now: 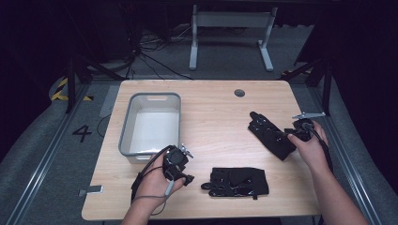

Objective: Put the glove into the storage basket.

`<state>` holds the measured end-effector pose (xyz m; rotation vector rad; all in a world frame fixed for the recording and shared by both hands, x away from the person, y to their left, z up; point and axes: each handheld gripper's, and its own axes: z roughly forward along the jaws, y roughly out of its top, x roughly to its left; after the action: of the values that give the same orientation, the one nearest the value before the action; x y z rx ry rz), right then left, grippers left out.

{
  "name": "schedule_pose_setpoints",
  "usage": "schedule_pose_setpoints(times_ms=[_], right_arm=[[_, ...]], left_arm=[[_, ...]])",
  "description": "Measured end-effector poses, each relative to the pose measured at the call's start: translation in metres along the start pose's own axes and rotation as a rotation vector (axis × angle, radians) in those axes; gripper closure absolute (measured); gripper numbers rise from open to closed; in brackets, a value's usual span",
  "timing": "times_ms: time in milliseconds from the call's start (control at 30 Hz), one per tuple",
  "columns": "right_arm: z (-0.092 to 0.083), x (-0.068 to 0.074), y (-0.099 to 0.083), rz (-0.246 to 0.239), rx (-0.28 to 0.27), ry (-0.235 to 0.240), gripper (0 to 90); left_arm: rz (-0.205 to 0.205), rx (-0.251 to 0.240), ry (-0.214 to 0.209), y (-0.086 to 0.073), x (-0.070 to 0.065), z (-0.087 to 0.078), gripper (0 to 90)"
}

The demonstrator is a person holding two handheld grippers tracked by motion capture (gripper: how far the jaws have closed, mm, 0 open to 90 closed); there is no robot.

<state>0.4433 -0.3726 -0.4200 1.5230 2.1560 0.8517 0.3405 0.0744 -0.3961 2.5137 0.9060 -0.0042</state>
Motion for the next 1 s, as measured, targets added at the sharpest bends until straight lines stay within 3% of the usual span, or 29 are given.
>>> schedule_pose_setpoints(times_ms=[133, 267, 533, 767, 1000], right_arm=[[0.000, -0.008, -0.003, 0.036, 0.018, 0.011, 62.8], [-0.001, -0.012, -0.004, 0.025, 0.020, -0.012, 63.3], [0.009, -0.018, -0.010, 0.008, 0.086, -0.028, 53.6], [0.015, -0.022, -0.013, 0.004, 0.096, -0.049, 44.2], [0.016, -0.023, -0.014, 0.009, 0.091, -0.047, 43.3]], left_arm=[[0.009, 0.003, -0.003, 0.002, -0.001, 0.001, 49.2], [0.017, 0.004, -0.005, 0.003, -0.003, 0.001, 49.4], [0.022, 0.005, -0.009, 0.004, -0.004, 0.002, 49.2], [0.025, 0.005, -0.007, 0.004, -0.005, 0.002, 48.8], [0.020, 0.007, -0.007, 0.004, -0.004, 0.004, 48.5]])
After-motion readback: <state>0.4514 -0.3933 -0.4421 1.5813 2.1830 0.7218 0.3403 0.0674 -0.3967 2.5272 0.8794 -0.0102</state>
